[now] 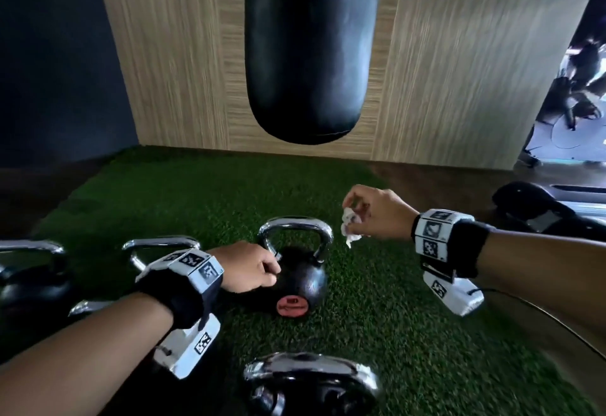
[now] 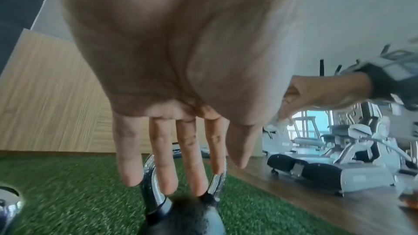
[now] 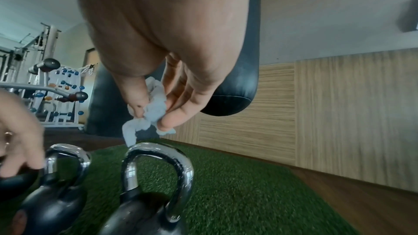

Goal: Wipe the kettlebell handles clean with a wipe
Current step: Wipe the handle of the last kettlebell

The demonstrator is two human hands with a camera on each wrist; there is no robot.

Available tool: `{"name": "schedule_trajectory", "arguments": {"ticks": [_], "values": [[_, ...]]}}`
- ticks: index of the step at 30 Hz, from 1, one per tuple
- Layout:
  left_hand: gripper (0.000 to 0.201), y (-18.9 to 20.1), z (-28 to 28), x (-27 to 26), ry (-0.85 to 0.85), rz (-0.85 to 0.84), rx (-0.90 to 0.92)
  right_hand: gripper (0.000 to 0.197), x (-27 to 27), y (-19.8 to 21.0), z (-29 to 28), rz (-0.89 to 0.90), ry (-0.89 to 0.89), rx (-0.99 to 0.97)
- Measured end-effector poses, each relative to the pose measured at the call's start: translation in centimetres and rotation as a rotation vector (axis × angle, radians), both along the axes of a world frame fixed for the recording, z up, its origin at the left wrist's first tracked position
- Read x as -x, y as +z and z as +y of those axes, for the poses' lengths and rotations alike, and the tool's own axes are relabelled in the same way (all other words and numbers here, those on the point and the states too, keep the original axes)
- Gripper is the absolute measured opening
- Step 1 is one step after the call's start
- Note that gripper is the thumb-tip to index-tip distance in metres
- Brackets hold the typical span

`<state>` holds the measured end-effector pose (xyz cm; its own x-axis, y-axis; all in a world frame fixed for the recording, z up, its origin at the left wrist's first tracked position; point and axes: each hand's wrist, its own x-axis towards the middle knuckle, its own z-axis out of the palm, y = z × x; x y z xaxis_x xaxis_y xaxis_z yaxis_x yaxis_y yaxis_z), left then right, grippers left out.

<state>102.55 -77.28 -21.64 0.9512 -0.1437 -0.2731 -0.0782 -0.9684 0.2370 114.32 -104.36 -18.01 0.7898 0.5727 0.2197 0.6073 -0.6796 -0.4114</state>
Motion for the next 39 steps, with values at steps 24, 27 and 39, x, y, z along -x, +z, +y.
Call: {"name": "schedule_trajectory", "arguments": {"ticks": [24,27,39], "values": [[0.106,-12.9,-4.2,-13.7,0.088,-0.190,-0.060,0.021,-15.3,-2.3,12.0,0.066,0.344,0.041],[0.133,-15.8,-5.3,-14.9,-0.028,-0.154,-0.227,0.027,-14.2,-3.5,10.3,0.037,0.393,0.029],[0.120,-18.1,-5.8,-15.4,-0.038,-0.222,-0.380,0.015,-13.5,-6.0,11.0,0.046,0.481,-0.033]]}}
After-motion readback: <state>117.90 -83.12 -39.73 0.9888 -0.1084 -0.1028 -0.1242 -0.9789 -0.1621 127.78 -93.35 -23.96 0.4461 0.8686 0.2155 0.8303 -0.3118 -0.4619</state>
